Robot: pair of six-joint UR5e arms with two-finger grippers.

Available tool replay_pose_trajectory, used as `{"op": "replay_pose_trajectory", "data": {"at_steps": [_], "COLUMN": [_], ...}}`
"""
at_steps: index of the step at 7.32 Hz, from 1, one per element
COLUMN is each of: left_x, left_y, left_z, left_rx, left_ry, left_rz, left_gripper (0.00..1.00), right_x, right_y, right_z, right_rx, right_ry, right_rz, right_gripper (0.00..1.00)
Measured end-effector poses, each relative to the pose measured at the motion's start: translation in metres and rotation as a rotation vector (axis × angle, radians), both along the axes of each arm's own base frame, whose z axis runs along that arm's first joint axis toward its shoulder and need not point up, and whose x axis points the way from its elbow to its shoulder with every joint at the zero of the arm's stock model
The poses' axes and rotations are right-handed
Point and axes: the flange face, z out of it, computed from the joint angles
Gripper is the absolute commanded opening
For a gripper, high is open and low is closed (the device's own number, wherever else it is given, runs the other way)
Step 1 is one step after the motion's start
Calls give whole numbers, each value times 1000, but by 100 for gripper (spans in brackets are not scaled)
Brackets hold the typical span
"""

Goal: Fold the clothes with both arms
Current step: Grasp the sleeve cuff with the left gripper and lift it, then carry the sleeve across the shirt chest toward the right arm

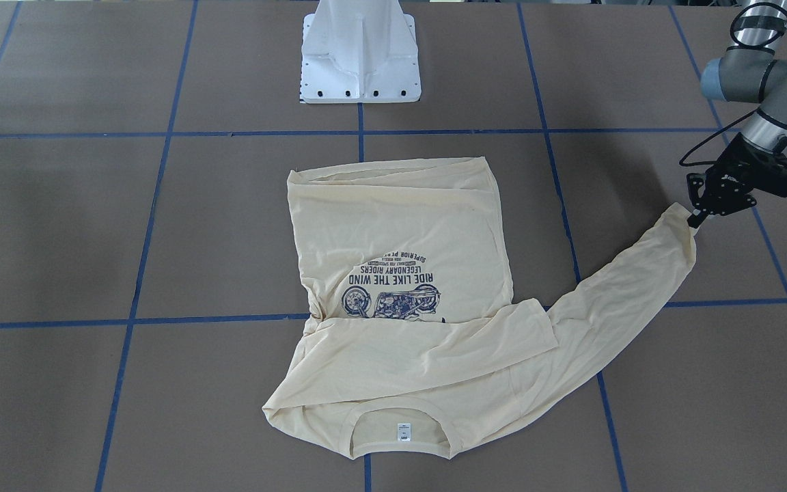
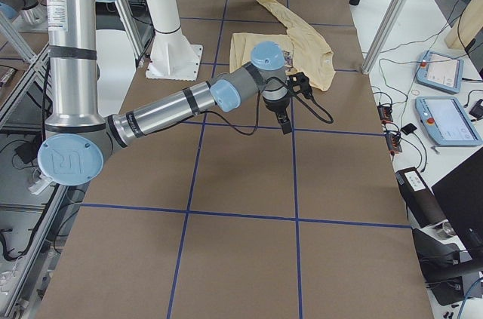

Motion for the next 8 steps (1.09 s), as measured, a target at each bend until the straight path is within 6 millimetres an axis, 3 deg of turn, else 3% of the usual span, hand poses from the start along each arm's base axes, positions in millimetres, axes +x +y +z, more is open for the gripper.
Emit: {"op": "replay_pose_trajectory", "data": {"at_steps": [1,2,4,6,8], "left_x": [7,17,46,81,119], "left_y": [-16,-38,-85,-133,-156], "left_z": [-31,-75,-184,-308,-410], "left_rx": [-11,-28,-67,-112,-184], "left_ry": [8,3,-21,-19,34], "left_rz": [8,6,0,-17,-43], "left_gripper": [0,0,0,0,0], "right_x": [0,0,0,-1,-1], "right_y": [0,0,-1,-2,-3], "right_z": [1,1,5,7,9], "right_rx": [-2,-4,-11,-16,-20], "right_ry": [0,1,3,5,5], "right_rz": [0,0,1,1,0], "right_gripper": [100,100,100,100,100]}}
